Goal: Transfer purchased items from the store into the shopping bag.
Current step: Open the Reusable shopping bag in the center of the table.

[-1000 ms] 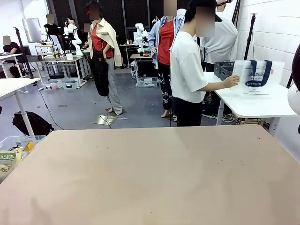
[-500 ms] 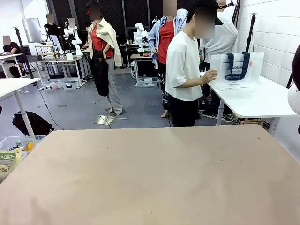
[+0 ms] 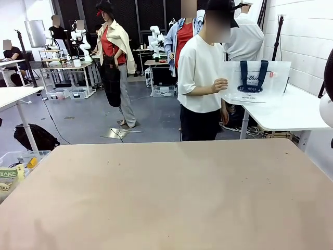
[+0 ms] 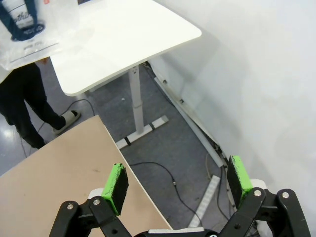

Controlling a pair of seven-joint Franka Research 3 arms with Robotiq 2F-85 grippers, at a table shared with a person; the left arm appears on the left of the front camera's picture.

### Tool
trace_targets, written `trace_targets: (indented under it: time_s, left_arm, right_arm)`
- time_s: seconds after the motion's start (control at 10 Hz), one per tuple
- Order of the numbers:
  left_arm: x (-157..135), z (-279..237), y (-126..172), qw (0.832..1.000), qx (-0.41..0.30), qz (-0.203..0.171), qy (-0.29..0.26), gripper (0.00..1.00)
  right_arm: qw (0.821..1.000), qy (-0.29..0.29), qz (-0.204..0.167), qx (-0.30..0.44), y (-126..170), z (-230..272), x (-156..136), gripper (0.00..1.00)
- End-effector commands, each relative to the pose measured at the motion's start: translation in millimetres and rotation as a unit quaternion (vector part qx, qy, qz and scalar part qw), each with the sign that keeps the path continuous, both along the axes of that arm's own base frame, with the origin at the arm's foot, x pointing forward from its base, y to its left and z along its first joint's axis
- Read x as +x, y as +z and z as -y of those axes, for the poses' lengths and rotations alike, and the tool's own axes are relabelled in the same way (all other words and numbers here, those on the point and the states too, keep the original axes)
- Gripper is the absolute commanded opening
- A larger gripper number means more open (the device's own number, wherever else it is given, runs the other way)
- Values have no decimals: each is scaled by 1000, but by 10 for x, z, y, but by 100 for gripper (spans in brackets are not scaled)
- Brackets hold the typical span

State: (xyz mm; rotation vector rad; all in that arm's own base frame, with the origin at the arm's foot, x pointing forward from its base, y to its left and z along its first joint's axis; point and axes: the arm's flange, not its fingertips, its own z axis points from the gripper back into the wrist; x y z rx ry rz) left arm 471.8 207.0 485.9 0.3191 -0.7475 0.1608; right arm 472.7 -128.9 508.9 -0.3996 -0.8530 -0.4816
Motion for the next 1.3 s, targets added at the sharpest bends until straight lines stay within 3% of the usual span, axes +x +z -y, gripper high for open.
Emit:
trace_targets:
  time_s: [0.0,1.2]
  left_arm:
    - [2,-12,26,1000,4,3,-2,100]
    - [2,-12,26,1000,4,3,-2,100]
  right_arm:
    - [1000,-7,5,7,-14,-13,11,100]
    - [1000,-7,5,7,-14,-13,11,100]
